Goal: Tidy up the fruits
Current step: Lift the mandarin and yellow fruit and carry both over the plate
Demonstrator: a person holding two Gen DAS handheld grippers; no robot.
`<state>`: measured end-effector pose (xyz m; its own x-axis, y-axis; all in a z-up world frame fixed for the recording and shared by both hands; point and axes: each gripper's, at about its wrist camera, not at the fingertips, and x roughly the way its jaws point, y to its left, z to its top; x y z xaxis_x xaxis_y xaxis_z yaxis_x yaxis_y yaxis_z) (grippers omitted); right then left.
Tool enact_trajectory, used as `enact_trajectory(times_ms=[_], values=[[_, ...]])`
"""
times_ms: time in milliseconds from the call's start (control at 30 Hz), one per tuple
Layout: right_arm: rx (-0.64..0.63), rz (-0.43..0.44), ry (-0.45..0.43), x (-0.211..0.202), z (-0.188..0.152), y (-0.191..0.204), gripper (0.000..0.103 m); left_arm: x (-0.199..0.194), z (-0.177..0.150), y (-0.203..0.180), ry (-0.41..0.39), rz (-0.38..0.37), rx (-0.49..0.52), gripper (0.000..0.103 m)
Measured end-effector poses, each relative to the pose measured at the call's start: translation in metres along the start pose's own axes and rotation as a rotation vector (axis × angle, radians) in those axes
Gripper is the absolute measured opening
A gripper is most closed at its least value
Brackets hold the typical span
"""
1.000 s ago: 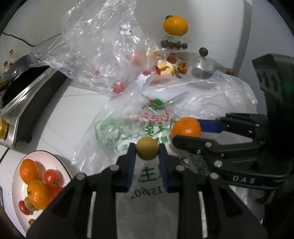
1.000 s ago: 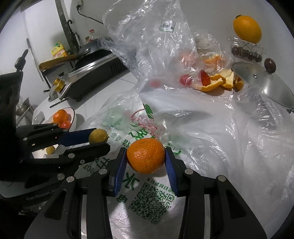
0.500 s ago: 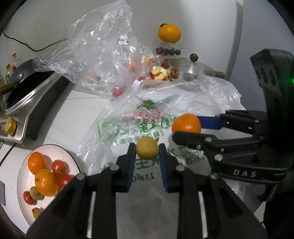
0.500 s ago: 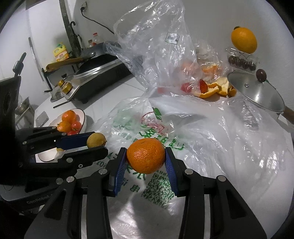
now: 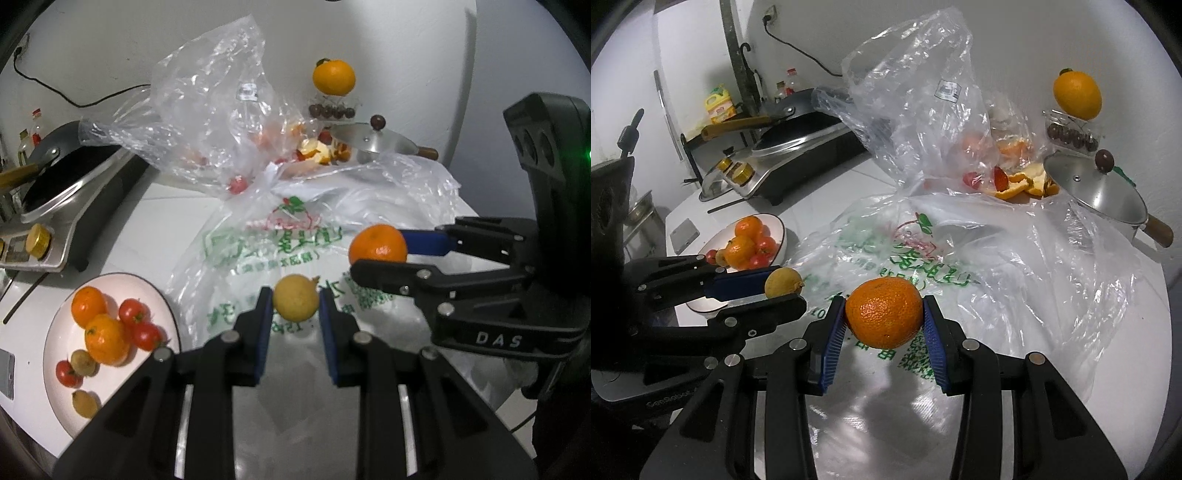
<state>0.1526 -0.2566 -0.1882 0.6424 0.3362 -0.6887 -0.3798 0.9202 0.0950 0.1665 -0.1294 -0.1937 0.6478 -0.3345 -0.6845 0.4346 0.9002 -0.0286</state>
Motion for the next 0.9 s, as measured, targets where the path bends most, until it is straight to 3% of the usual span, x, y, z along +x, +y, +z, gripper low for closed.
enact_trajectory(times_ms=[900], values=[[-0.112,0.024,0.023,-0.003,0.000,0.074,0.043,-0.048,-0.045,0.043,-0.036,0.032,-0.092,0.026]])
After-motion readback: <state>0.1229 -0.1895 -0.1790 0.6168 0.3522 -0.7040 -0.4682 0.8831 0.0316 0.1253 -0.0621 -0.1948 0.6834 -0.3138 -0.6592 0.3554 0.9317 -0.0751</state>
